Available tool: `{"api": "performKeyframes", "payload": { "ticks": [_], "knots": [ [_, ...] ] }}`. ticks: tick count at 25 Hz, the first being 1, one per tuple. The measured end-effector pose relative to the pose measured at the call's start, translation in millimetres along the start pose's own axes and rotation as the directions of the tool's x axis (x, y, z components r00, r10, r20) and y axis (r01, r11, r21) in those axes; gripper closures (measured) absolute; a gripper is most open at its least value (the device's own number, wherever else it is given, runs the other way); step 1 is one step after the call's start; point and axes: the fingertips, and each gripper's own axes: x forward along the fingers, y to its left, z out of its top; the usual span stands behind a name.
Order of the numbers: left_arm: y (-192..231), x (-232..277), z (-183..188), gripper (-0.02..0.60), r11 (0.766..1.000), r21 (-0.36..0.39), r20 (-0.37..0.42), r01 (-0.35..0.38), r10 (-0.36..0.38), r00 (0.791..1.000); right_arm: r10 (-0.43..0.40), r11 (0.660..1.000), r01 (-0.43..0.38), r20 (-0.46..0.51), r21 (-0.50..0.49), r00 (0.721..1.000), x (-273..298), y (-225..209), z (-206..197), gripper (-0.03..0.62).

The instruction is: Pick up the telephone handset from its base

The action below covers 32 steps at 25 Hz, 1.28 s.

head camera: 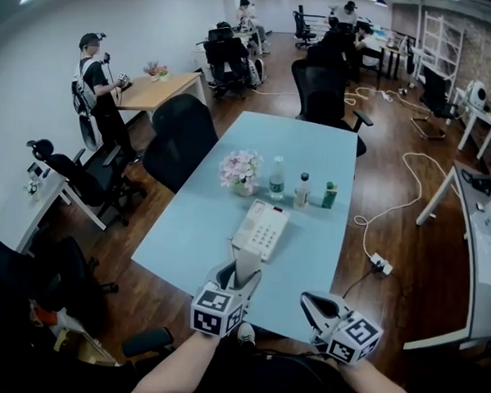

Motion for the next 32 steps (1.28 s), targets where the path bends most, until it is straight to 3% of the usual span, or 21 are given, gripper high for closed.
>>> {"api": "performKeyframes", "payload": {
  "ticks": [11, 18, 32],
  "knots": [
    [-47, -55, -14, 0.345, 0.997, -0.035, 0.05, -0.072, 0.074, 0.996, 0.052, 0.998, -0.052, -0.019, 0.02, 0.998, -45, 16, -26, 0.582],
    [-46, -82, -23, 0.345, 0.99, -0.043, 0.061, -0.136, 0.138, 0.988, 0.08, 0.996, -0.08, -0.022, 0.028, 0.997, -53, 26, -36, 0.58],
    [-41, -92, -31, 0.345, 0.987, -0.048, 0.059, -0.153, 0.156, 0.986, 0.096, 0.995, -0.095, -0.021, 0.032, 0.995, -46, 38, -40, 0.58]
  ]
}}
